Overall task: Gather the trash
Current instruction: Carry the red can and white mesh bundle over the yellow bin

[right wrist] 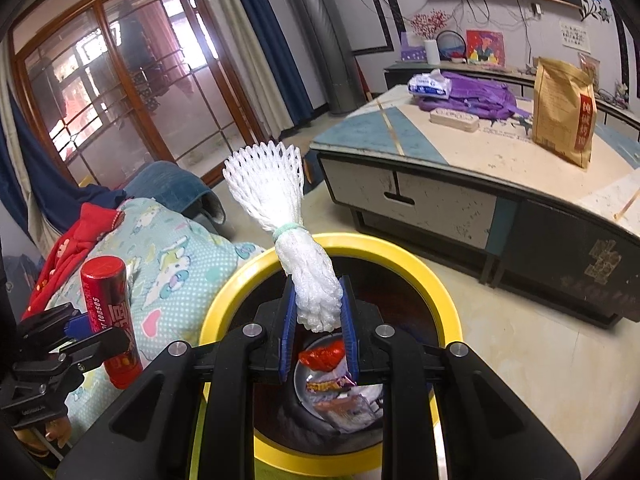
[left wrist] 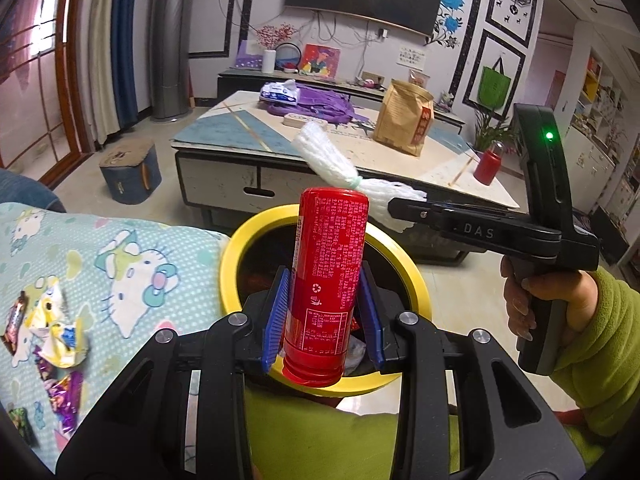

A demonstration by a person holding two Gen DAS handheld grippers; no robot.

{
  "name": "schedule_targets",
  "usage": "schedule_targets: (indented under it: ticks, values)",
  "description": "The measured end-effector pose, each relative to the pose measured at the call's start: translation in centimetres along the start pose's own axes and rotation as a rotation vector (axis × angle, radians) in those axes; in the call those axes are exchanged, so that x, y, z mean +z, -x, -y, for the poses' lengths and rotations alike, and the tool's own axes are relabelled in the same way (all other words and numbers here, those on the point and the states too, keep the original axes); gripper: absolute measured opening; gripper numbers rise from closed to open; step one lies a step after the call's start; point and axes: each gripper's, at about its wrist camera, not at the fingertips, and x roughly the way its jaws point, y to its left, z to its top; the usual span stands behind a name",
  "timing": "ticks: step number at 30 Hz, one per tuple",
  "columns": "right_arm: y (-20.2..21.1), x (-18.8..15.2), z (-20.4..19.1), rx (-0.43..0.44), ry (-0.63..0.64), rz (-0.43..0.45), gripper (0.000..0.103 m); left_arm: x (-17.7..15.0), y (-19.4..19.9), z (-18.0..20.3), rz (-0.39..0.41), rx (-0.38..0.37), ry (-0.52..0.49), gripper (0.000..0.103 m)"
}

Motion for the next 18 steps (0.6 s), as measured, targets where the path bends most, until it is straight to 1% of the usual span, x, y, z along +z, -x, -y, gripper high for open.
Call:
schedule_targets:
  ticks: [10, 18]
  values:
    - [-1.6, -0.8, 1.8, -0.016, -0.061, -0.085, 0.022, -0.7, -2.8, 1.3, -0.057, -0.034, -0.020, 0.027]
    - [-2.1, -0.8, 2.9, -0.014, -0.101, -0.092, 0.023, -1.2, -5.0, 2.0, -0.092, -0.067, -0.028, 0.027]
